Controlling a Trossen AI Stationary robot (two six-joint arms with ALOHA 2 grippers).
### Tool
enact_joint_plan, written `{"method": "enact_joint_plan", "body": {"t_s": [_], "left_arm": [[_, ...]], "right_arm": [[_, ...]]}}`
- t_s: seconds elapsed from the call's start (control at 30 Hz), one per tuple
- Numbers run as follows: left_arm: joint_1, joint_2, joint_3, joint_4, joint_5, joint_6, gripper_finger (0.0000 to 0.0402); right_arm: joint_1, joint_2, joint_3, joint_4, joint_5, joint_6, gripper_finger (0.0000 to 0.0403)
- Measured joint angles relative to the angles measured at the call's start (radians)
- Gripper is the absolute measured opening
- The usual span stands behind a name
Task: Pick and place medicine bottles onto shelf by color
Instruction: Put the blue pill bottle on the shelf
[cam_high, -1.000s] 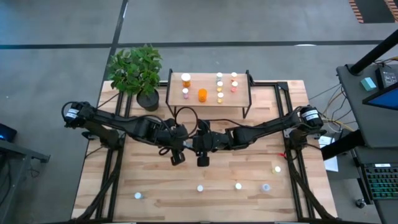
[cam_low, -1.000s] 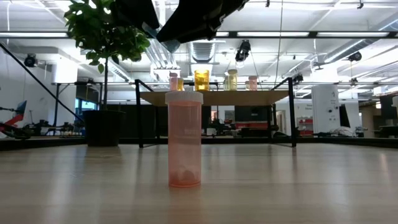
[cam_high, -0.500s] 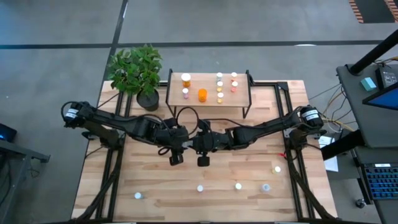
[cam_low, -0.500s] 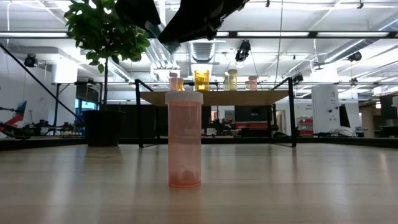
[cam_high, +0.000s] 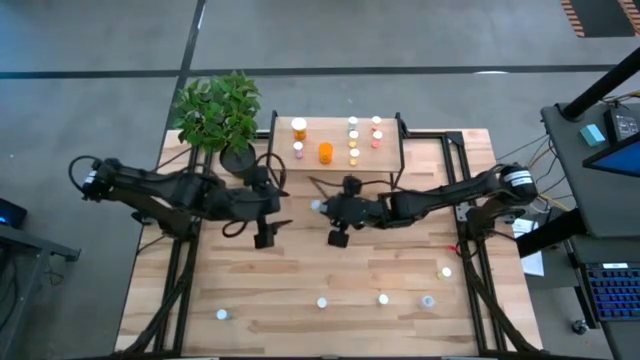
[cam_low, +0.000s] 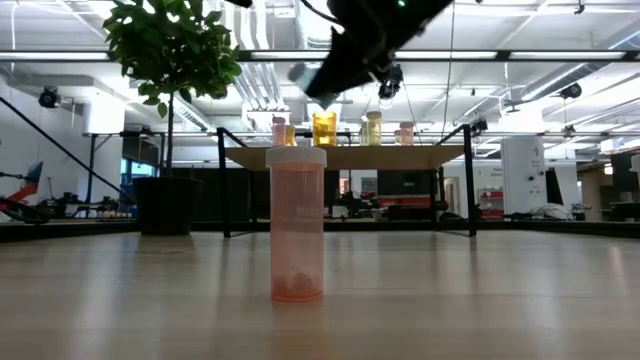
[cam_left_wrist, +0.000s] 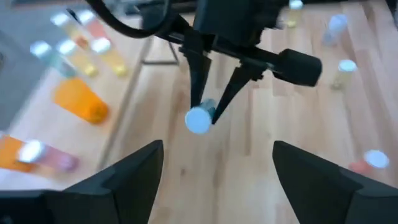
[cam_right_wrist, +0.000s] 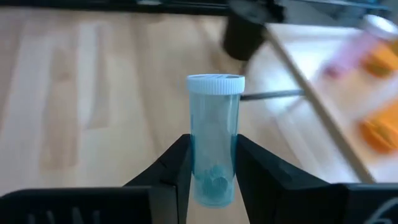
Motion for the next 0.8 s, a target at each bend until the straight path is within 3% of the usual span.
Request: {"method": "enact_joint_plan", "body": {"t_s": [0.17, 0.5, 0.8], "left_arm": [[-0.002, -0.057, -0.092, 0.138, -0.016, 0.091, 0.0285], [-0.001, -0.105, -0.268, 0.414, -0.019, 0.225, 0.0285], [0.000, -0.146, -0.405, 0.628, -0.022, 0.302, 0.0285]], "right_arm": [[-0.024, -0.115, -0.154, 0.083, 0.098, 0.078, 0.0102], [-0.024, -0.381, -0.460, 0.280, 0.477, 0.230, 0.0100], [-0.034, -0.389, -0.649, 0.661, 0.603, 0.232, 0.0101]]}}
